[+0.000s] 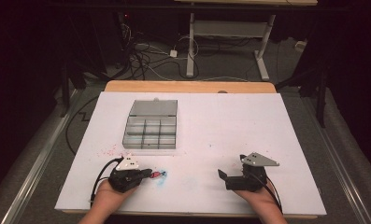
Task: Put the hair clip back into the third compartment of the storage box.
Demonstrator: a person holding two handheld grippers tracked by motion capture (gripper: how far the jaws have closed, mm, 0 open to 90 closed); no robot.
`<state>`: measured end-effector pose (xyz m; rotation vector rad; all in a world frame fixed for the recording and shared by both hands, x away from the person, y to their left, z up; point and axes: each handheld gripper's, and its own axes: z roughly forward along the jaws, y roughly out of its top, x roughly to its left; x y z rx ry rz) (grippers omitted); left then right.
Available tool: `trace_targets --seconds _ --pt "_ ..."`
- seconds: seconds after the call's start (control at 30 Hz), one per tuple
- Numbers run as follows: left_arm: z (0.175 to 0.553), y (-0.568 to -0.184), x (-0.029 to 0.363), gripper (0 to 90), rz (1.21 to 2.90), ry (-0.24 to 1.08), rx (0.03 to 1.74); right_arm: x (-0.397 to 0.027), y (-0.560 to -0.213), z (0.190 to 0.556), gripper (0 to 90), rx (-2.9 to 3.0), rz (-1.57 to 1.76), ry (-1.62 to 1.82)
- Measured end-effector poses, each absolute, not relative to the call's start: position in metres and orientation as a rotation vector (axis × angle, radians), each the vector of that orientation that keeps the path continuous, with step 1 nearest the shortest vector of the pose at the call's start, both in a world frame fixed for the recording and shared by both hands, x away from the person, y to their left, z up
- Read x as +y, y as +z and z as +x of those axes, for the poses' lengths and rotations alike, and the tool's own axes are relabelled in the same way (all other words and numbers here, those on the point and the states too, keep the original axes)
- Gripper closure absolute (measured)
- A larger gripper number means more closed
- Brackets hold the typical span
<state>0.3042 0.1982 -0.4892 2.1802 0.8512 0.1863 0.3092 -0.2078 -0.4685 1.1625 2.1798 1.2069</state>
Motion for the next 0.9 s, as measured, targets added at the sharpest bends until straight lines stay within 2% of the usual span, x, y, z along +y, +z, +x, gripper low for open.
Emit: trace_targets --seconds 0.27,0.47,0.57,0.73,0.9 --pt "0.296 -0.486 0.197 88.0 2.189 0.176 0.829 -0.205 -0.468 0.312 0.3 2.188 1.151 1.217" --pt "0.304 -0.481 0.198 87.5 2.128 0.18 0.817 -0.211 -0.469 0.309 0.3 2.183 1.173 1.212" --pt "0.31 -0.482 0.196 84.5 2.116 0.156 0.823 -0.214 -0.47 0.306 0.4 2.171 1.189 1.214" --pt "0.317 -0.482 0.193 84.8 2.132 0.183 0.858 -0.22 -0.471 0.3 0.3 2.166 1.201 1.2" --pt "0.326 -0.489 0.191 88.0 2.168 0.155 0.906 -0.222 -0.473 0.296 0.5 2.171 1.208 1.193"
